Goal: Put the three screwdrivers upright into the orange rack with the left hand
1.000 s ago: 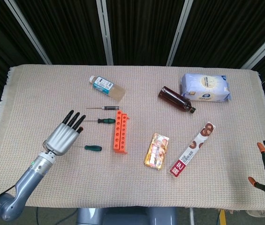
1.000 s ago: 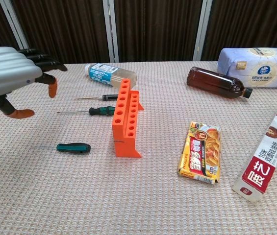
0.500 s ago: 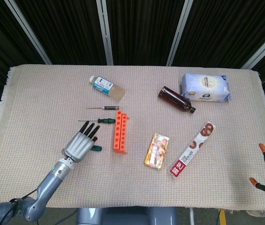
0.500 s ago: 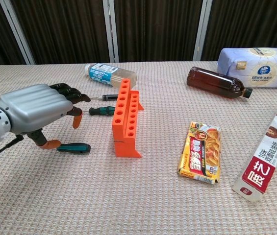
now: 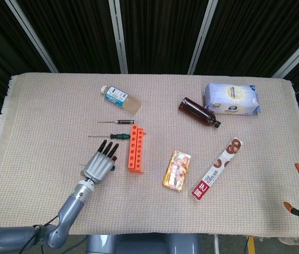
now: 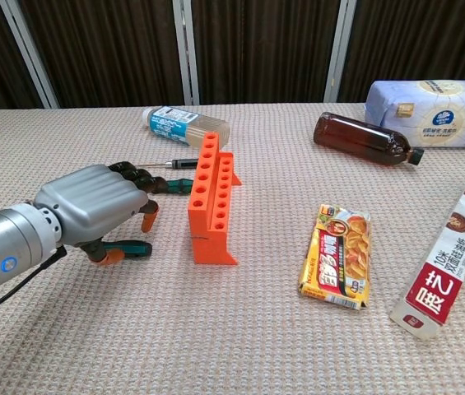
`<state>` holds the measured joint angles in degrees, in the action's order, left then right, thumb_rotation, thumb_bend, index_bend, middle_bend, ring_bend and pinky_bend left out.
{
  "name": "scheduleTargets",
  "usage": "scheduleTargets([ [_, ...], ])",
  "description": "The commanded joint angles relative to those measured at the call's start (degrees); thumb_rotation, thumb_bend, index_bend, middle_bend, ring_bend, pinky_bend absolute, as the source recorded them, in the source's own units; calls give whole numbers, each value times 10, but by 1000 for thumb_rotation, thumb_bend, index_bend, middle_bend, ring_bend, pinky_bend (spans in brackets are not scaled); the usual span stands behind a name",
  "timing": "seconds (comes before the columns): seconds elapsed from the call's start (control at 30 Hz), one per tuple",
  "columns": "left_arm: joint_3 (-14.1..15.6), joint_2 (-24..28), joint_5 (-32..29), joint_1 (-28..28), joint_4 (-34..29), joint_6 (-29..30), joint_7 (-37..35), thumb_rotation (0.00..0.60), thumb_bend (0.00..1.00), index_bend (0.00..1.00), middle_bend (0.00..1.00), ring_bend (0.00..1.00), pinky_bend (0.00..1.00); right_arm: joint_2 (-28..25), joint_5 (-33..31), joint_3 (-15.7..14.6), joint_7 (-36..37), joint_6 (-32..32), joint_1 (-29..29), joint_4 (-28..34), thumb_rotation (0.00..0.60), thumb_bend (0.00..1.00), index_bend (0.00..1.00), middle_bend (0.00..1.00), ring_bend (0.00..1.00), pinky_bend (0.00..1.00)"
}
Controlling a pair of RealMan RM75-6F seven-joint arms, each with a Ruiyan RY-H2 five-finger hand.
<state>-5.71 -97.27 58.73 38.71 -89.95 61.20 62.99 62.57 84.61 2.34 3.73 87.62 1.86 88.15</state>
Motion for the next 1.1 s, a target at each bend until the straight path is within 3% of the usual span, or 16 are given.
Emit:
scheduleTargets([
  [0.03,2,-10,-8,7,8,3,4,600,318,372,6,0,0,-1,1,-1,3,1,2,-1,600,0,31,0,0,0],
  [0.53,11,-35,-36,27,24,10,6,600,319,444,7,0,0,-5,-2,-1,14,5,9,-5,600,0,32,0,0,0],
  [0.7,14,-36,-28,27,24,17,-16,600,339,545,30,0,0,-4,-2,-2,16,4,10,-7,600,0,34,0,0,0],
  [0.93,18,-16,-6,23,9,29,-48,600,351,589,47,0,0,-4,-1,-1,18,2,9,-8,600,0,36,0,0,0],
  [1.1,18,27,44,9,-43,52,-108,600,372,631,79,0,0,-4,-1,-1,18,4,10,-8,600,0,38,0,0,0],
])
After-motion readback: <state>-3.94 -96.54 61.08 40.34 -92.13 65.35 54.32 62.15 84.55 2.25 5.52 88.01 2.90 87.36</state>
